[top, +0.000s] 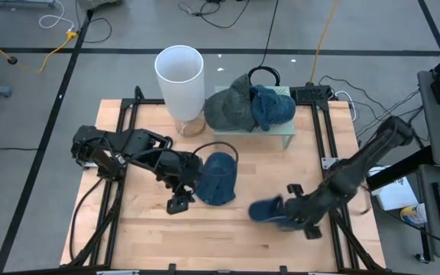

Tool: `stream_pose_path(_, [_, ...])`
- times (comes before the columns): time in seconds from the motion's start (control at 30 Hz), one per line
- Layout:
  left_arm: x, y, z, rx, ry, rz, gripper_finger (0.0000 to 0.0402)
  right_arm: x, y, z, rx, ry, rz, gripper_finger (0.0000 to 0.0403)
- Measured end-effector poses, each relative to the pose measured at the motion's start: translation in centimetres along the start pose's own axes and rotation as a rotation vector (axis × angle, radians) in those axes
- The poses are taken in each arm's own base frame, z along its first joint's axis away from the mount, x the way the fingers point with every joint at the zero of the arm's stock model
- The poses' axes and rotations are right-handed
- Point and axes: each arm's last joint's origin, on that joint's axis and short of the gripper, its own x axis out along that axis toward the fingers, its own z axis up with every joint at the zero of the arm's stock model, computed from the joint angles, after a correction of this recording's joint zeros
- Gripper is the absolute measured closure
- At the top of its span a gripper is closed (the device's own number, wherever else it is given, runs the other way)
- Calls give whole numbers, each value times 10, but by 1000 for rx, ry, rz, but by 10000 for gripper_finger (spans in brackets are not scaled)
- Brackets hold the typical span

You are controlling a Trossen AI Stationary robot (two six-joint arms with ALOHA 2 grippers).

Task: Pick & Place hat
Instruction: Stack the right blue cap on the blue cap on the shelf

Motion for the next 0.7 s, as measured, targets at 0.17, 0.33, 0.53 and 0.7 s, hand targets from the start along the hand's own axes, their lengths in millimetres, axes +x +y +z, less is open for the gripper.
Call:
stream_pose_path(0.17, [0, -1, 0, 69, 15, -52, 175, -71, 6, 15, 113, -356, 292, 399])
stream_pose_path(0.33, [-2, -7, 8, 103, -62, -139, 172, -131, 3, 18, 92, -713, 501, 399])
stream_pose_path(0.53, [-17, -15, 21, 161, -252, -251, 172, -173, 0, 14, -68, -979, 625, 399])
stream_pose_path(0.7, [-38, -17, 33, 201, -455, -310, 172, -189, 2, 15, -223, -1137, 660, 399])
